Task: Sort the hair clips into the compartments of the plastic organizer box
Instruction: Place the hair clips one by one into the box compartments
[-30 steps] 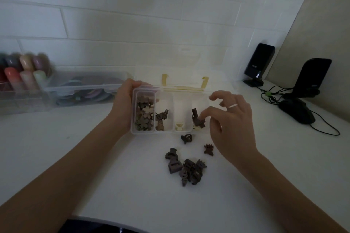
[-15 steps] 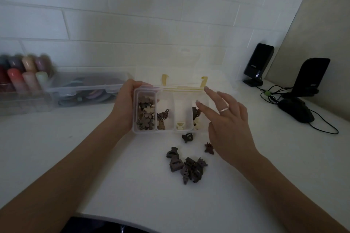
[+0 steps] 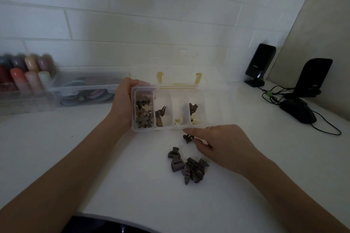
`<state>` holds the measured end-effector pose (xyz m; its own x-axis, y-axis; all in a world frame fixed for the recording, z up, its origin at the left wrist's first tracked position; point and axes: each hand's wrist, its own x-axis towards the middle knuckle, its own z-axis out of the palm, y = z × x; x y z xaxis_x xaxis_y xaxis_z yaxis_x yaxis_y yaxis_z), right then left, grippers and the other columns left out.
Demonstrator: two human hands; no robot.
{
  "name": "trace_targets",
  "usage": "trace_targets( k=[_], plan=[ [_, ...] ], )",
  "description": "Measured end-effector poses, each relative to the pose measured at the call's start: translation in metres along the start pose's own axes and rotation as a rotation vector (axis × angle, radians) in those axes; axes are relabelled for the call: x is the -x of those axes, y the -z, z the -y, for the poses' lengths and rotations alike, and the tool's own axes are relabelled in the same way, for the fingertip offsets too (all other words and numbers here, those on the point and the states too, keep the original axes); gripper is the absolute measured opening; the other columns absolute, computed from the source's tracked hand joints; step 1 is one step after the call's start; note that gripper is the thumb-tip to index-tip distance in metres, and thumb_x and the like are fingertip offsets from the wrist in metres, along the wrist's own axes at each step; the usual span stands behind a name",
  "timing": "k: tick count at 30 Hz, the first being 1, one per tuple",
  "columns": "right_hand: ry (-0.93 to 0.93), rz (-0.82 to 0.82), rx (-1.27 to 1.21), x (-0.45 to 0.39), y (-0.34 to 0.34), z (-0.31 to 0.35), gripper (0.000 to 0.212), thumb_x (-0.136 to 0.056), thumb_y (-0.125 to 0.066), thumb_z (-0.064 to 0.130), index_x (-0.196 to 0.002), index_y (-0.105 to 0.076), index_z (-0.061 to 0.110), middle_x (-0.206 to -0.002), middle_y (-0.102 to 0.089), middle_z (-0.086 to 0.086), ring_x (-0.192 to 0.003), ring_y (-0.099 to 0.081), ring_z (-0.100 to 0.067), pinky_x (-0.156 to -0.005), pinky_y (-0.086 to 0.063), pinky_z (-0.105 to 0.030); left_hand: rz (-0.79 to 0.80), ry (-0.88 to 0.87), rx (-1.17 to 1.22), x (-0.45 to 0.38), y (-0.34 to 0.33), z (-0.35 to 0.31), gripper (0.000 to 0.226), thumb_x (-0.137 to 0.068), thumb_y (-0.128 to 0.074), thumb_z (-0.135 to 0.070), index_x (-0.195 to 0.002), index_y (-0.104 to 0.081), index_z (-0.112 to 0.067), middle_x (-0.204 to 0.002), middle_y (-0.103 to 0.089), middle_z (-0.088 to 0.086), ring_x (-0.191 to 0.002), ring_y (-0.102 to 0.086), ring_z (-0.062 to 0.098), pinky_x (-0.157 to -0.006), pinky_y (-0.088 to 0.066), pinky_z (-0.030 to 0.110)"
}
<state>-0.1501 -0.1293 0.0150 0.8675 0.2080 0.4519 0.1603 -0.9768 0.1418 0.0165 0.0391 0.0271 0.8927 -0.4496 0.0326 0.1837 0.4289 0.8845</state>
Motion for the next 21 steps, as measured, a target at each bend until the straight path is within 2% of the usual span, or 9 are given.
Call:
trace_targets(
  k=[3,5,7,10,13,15,18,21],
  plan=[
    [0.003,0.001,-0.037,0.000,-0.006,-0.001,0.020,-0.070,-0.076,0.035,-0.090,-0.071,0.035,-0.052,-0.060,0.014,-0.042,-0.056,-0.005,-0.037,-0.028,-0.014,-0.010,-0.015,0.014,0.001,-0.002,-0.001,0.020,-0.082,-0.040,-0.026,-0.066,-0.048,-0.016,-0.069,-0.049,0.003,-0.058,-0.050,0.017,-0.059,-0.042,0.025],
    [-0.014,0.010,-0.105,-0.001,-0.004,0.000,0.013,-0.074,-0.069,0.040,-0.085,-0.067,0.036,-0.046,-0.046,0.016,-0.040,-0.046,0.001,-0.040,-0.019,-0.008,-0.005,-0.020,0.001,0.002,-0.002,-0.001,0.020,-0.081,-0.039,-0.026,-0.068,-0.048,-0.016,-0.071,-0.048,0.004,-0.059,-0.050,0.017,-0.058,-0.043,0.023],
    [-0.053,0.008,-0.185,0.001,0.001,0.004,0.014,-0.079,-0.055,0.046,-0.088,-0.060,0.037,-0.047,-0.031,0.018,-0.043,-0.035,0.003,-0.045,-0.017,-0.005,0.005,-0.012,-0.005,0.003,-0.002,-0.002,0.020,-0.081,-0.038,-0.027,-0.067,-0.047,-0.016,-0.072,-0.047,0.004,-0.059,-0.050,0.017,-0.058,-0.042,0.023],
    [-0.128,-0.104,-0.329,0.000,0.007,0.009,0.013,-0.079,-0.051,0.039,-0.091,-0.054,0.034,-0.064,-0.043,0.022,-0.058,-0.043,0.007,-0.050,-0.031,-0.007,0.009,-0.006,-0.022,0.003,-0.001,-0.002,0.022,-0.081,-0.039,-0.028,-0.066,-0.048,-0.017,-0.071,-0.048,0.004,-0.057,-0.050,0.017,-0.061,-0.041,0.026],
    [-0.233,-0.305,-0.392,-0.002,0.010,0.003,0.013,-0.081,-0.058,0.024,-0.094,-0.059,0.026,-0.085,-0.052,0.022,-0.073,-0.050,0.003,-0.056,-0.035,-0.007,-0.008,0.002,-0.042,0.002,0.002,-0.006,0.025,-0.081,-0.039,-0.029,-0.065,-0.052,-0.016,-0.064,-0.054,0.002,-0.054,-0.053,0.017,-0.062,-0.042,0.026],
    [-0.313,-0.364,-0.382,0.000,0.007,-0.005,0.021,-0.082,-0.062,0.013,-0.100,-0.063,0.025,-0.093,-0.059,0.018,-0.079,-0.053,0.000,-0.058,-0.041,-0.010,-0.024,-0.001,-0.048,-0.001,0.007,-0.010,0.027,-0.081,-0.039,-0.029,-0.065,-0.055,-0.015,-0.061,-0.057,0.002,-0.053,-0.055,0.017,-0.062,-0.043,0.026],
    [-0.441,-0.381,-0.404,0.003,0.006,-0.013,0.031,-0.084,-0.064,0.008,-0.107,-0.064,0.028,-0.091,-0.060,0.019,-0.075,-0.052,0.005,-0.063,-0.042,-0.008,-0.024,-0.001,-0.047,-0.003,0.013,-0.013,0.027,-0.079,-0.039,-0.030,-0.067,-0.057,-0.014,-0.062,-0.059,0.002,-0.056,-0.057,0.019,-0.065,-0.043,0.028],
    [-0.496,-0.369,-0.425,0.004,0.005,-0.015,0.022,-0.085,-0.065,0.013,-0.101,-0.058,0.027,-0.085,-0.057,0.022,-0.077,-0.051,0.003,-0.063,-0.041,-0.016,-0.022,0.018,-0.039,-0.003,0.014,-0.013,0.025,-0.078,-0.040,-0.031,-0.069,-0.056,-0.014,-0.060,-0.061,0.001,-0.055,-0.057,0.019,-0.064,-0.043,0.026]
  ],
)
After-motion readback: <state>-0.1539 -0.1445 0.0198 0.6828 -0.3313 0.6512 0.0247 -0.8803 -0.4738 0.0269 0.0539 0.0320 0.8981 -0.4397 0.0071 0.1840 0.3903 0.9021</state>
